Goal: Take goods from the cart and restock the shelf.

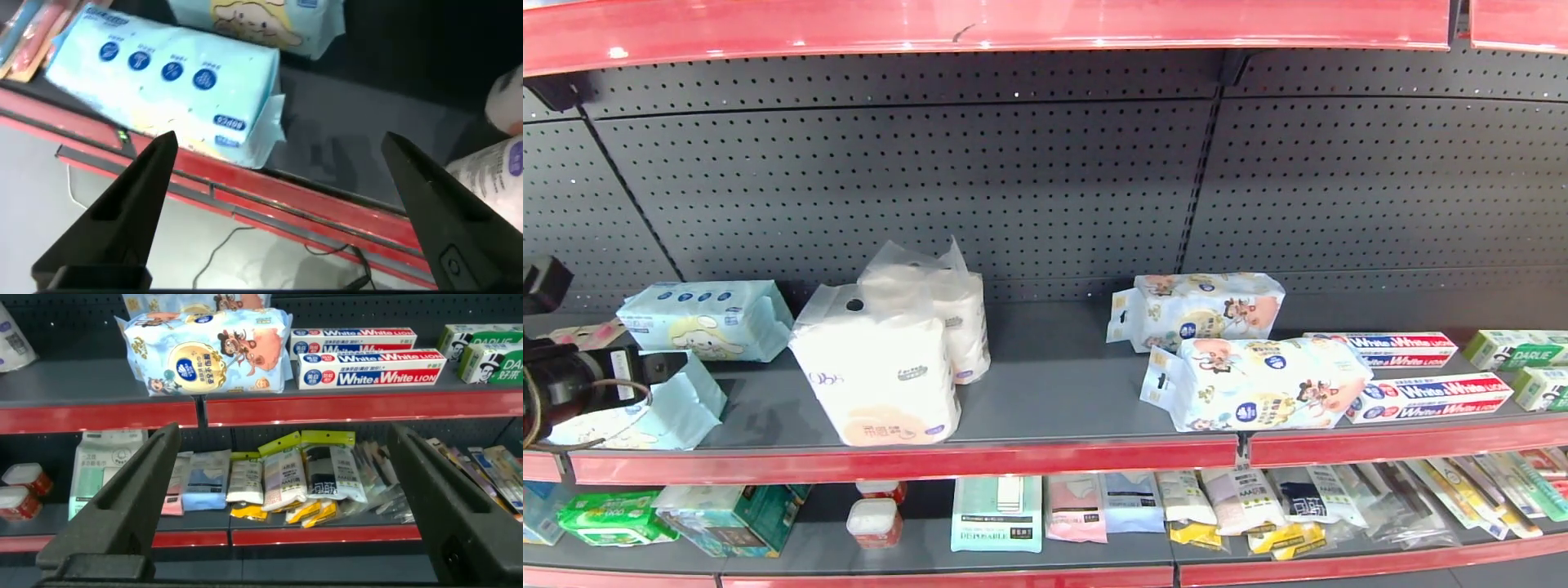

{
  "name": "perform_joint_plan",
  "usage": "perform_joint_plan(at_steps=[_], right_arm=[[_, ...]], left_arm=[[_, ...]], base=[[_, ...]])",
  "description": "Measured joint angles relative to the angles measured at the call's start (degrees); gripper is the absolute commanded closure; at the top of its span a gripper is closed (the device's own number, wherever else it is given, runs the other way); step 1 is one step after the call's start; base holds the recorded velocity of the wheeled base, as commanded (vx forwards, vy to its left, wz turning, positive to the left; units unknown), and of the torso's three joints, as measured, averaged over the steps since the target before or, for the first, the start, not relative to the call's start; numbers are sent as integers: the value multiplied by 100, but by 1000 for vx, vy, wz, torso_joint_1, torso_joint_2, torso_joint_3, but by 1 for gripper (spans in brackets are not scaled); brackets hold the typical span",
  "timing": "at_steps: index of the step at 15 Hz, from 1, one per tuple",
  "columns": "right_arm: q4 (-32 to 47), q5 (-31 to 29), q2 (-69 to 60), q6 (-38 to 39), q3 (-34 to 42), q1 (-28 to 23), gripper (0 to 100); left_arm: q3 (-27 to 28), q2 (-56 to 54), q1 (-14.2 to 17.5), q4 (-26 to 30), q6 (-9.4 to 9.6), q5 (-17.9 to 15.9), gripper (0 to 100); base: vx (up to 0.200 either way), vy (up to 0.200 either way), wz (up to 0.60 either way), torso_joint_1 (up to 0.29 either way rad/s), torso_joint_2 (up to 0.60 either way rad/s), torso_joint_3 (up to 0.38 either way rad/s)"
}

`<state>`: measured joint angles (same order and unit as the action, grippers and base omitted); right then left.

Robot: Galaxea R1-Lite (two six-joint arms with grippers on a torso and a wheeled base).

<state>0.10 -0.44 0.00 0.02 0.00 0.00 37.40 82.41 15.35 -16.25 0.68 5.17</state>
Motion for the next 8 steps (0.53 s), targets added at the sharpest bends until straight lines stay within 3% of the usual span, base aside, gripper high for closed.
perform_joint_plan(at_steps=[4,6,8], right_arm=[[0,0,0,5,0,0,0],[0,0,0,5,0,0,0],[1,0,0,2,0,0,0]], left_arm=[[461,452,-385,172,90,-49,0],[661,642,-546,388,341,-50,0],[903,800,-628,622,449,-50,0]], base=[[0,0,0,0,0,0],[0,0,0,0,0,0],[0,0,0,0,0,0]])
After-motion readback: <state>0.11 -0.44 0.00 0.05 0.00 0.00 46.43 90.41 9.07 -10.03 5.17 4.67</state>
